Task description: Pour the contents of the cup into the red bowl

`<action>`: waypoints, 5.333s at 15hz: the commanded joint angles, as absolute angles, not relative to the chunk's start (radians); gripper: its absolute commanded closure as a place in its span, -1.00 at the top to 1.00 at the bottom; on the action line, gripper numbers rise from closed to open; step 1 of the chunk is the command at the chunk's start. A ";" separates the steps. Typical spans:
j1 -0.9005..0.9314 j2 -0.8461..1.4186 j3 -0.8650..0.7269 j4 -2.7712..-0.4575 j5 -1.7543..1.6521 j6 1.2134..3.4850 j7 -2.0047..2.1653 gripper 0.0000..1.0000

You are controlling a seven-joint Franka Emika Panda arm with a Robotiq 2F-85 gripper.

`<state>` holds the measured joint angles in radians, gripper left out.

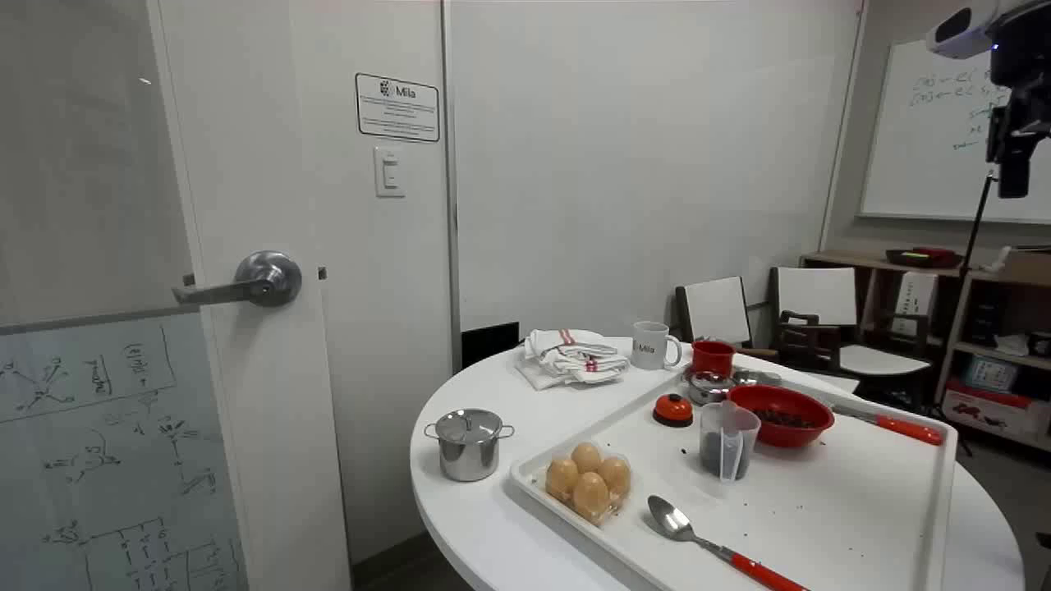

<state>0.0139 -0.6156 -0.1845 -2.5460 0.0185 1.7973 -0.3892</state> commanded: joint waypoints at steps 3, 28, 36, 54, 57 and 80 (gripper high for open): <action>0.007 -0.614 -0.178 -2.545 0.022 1.796 -0.392 1.00; -0.030 -0.034 0.017 -2.083 0.293 1.990 0.748 1.00; -0.018 -0.057 0.019 -2.129 0.231 2.045 0.885 1.00; 0.083 0.128 0.086 -2.239 -0.036 2.277 1.400 1.00; 0.104 0.198 0.054 -2.240 -0.138 2.382 1.524 1.00; 0.165 0.455 -0.006 -2.169 -0.197 2.514 1.498 1.00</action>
